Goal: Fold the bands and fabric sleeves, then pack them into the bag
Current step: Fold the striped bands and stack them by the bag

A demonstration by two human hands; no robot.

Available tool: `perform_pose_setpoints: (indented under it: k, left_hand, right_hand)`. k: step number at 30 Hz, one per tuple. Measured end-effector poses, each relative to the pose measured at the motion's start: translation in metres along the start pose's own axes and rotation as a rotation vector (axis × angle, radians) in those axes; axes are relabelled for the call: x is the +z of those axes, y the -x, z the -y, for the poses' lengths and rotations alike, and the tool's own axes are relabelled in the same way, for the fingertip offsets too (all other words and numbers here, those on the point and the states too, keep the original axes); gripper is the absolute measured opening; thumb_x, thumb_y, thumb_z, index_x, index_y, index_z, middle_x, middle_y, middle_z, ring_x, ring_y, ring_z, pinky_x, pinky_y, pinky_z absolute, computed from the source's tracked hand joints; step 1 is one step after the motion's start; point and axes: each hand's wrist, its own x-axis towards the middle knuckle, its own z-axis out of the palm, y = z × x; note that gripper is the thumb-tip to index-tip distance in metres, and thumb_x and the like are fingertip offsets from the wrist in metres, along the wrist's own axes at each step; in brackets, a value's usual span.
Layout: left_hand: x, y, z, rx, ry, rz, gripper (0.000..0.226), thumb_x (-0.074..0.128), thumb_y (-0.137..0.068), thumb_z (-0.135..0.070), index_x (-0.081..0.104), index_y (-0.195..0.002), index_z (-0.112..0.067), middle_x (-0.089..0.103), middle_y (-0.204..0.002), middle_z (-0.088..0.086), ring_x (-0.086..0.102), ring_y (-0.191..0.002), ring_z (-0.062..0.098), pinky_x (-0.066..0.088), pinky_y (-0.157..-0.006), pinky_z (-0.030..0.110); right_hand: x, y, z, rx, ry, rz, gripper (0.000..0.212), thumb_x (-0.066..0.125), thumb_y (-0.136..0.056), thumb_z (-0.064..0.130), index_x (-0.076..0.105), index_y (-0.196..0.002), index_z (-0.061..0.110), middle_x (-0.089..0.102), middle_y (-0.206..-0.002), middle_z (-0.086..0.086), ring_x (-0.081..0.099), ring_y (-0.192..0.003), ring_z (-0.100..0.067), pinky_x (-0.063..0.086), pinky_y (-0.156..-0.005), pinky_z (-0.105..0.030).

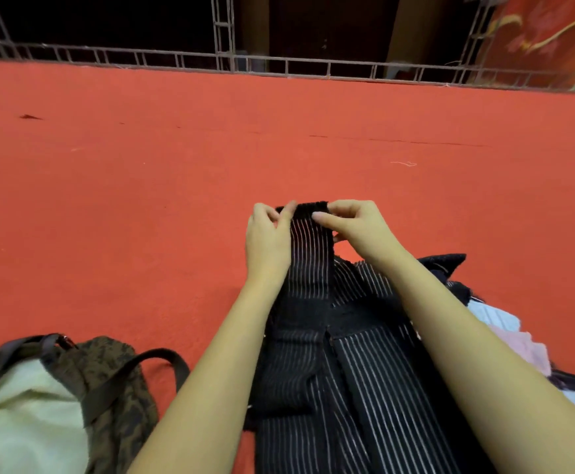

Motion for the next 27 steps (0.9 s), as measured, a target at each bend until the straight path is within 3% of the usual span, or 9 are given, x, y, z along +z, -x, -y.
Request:
perform_pose_setpoints:
  k: [3,5,8,11,14,16,20,24,27]
  left_hand:
    - [-0.013,0.017,-0.032,-0.133,0.151,0.159,0.053,0.035,-0.093,-0.061,0.049,-0.070,-0.015,0.054,-0.062,0.000,0.050,-0.054,0.018,0.040,-0.055,0.030]
    - [-0.022,0.032,-0.049,-0.159,0.224,0.215,0.049,0.042,-0.091,-0.061,0.052,-0.076,-0.015,0.059,-0.066,0.003,0.052,-0.048,0.015,0.040,-0.048,0.025]
    - [-0.038,0.052,-0.062,-0.126,0.213,0.211,0.027,0.049,-0.096,-0.038,0.053,-0.083,-0.015,0.060,-0.078,0.005,0.056,-0.063,0.019,0.048,-0.057,0.030]
    - [-0.061,0.076,-0.077,-0.147,0.224,0.208,0.026,0.043,-0.097,-0.033,0.057,-0.093,-0.011,0.063,-0.090,0.008,0.061,-0.084,0.026,0.052,-0.083,0.044]
    - [-0.083,0.108,-0.093,-0.138,0.306,0.281,0.021,0.044,-0.099,-0.025,0.057,-0.086,-0.014,0.062,-0.081,0.005,0.060,-0.072,0.020,0.051,-0.076,0.038]
    - [-0.098,0.130,-0.100,-0.084,0.302,0.319,0.017,0.048,-0.098,-0.019,0.056,-0.083,-0.016,0.061,-0.075,0.002,0.058,-0.066,0.016,0.050,-0.070,0.035]
    - [-0.130,0.170,-0.109,0.004,0.316,0.326,0.012,0.054,-0.095,-0.015,0.050,-0.104,-0.020,0.066,-0.078,-0.001,0.062,-0.061,0.006,0.049,-0.056,0.020]
    - [-0.163,0.200,-0.113,0.076,0.302,0.280,0.022,0.053,-0.096,-0.012,0.048,-0.117,-0.016,0.065,-0.073,-0.001,0.056,-0.051,-0.002,0.041,-0.046,0.015]
    - [-0.177,0.221,-0.112,0.096,0.256,0.273,0.020,0.052,-0.096,-0.013,0.048,-0.116,-0.015,0.064,-0.070,-0.001,0.053,-0.046,-0.003,0.039,-0.045,0.013]
  right_hand:
    - [0.006,0.024,0.019,-0.036,-0.045,-0.007,0.007,0.067,-0.085,0.006,0.069,-0.090,0.002,0.063,-0.080,-0.005,0.058,-0.072,-0.011,0.047,-0.065,-0.026]
    - [0.010,0.044,0.030,-0.063,-0.034,0.003,0.017,0.066,-0.082,-0.001,0.070,-0.096,0.008,0.063,-0.087,-0.002,0.058,-0.076,-0.015,0.048,-0.072,-0.029]
    - [0.014,0.083,0.045,-0.094,0.050,0.036,0.036,0.066,-0.081,-0.003,0.065,-0.110,0.018,0.048,-0.102,-0.004,0.053,-0.085,-0.003,0.043,-0.080,-0.011]
    - [0.021,0.128,0.054,-0.097,0.057,-0.019,0.047,0.061,-0.088,0.004,0.052,-0.131,0.022,0.044,-0.088,-0.002,0.048,-0.071,-0.001,0.041,-0.068,-0.008]
    - [0.034,0.173,0.057,0.077,-0.211,-0.002,0.051,0.045,-0.100,0.023,0.025,-0.147,0.029,0.059,-0.061,-0.007,0.056,-0.045,-0.009,0.041,-0.043,-0.017]
    - [0.044,0.199,0.062,0.160,-0.351,0.087,0.055,0.032,-0.102,0.037,0.001,-0.148,0.038,0.069,-0.078,-0.012,0.065,-0.053,-0.018,0.047,-0.040,-0.021]
    - [0.052,0.226,0.071,0.089,-0.593,-0.035,0.057,0.028,-0.103,0.031,-0.005,-0.149,0.033,0.048,-0.139,-0.006,0.062,-0.104,-0.020,0.058,-0.070,-0.031]
    - [0.042,0.248,0.077,-0.034,-0.573,-0.266,0.054,0.039,-0.102,0.021,0.016,-0.150,0.028,0.036,-0.149,-0.004,0.049,-0.125,-0.017,0.053,-0.085,-0.027]
    - [0.023,0.269,0.076,-0.105,-0.406,-0.389,0.054,0.051,-0.097,0.014,0.030,-0.146,0.023,0.039,-0.148,-0.002,0.043,-0.131,-0.013,0.039,-0.108,-0.035]
